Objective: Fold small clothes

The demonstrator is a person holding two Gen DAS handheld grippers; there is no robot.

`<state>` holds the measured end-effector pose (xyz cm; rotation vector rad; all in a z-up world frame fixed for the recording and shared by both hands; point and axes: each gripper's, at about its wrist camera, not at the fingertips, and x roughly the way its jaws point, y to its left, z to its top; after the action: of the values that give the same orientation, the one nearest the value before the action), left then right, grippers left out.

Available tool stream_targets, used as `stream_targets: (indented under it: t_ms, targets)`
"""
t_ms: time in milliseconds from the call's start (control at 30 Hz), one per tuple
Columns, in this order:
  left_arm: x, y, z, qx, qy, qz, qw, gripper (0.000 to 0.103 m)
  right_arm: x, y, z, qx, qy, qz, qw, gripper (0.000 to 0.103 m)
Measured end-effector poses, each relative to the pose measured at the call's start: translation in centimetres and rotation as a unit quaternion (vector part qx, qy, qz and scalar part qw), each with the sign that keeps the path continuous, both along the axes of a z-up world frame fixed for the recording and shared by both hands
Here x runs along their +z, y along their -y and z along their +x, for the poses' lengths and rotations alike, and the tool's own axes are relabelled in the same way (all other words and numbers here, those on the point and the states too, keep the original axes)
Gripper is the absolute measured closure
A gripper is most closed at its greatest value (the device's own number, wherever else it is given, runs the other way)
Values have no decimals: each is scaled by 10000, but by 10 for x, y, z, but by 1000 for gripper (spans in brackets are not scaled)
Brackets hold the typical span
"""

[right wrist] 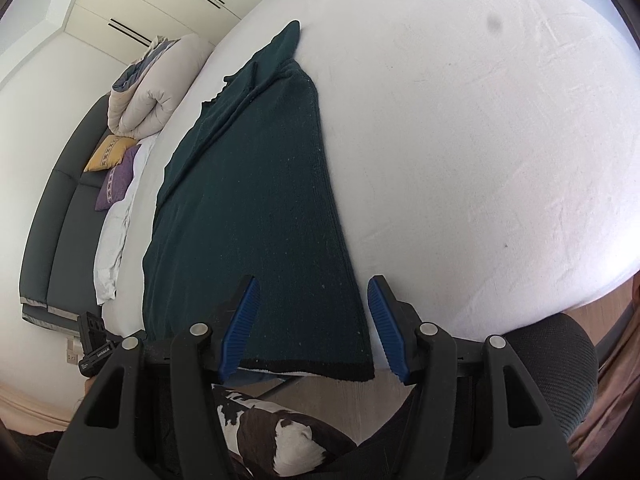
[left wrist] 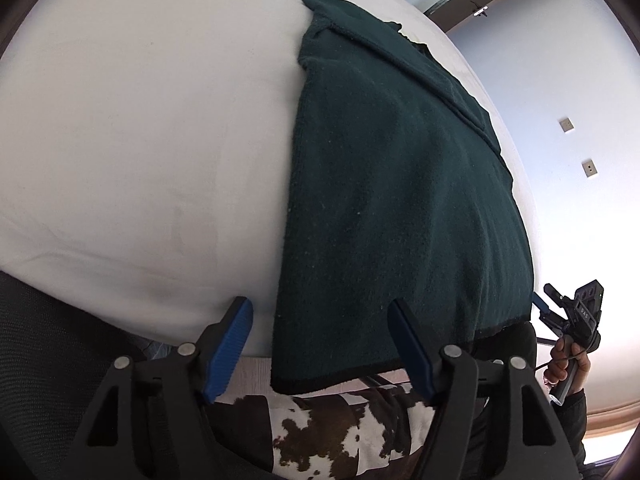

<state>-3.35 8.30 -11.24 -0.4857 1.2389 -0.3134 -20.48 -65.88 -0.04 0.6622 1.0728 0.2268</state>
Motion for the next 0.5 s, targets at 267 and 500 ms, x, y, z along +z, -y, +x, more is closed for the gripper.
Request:
stream_targets:
  t_ms: [267,500]
  targets:
    - [-7,-2,-3,-45,-250,-21,9997,79,0,0,-5,83,-95,37,9999,48]
    - [-8,-3,0,28,-260,-136,9996,77,1,3,-5,126,-168,-16,9998,48]
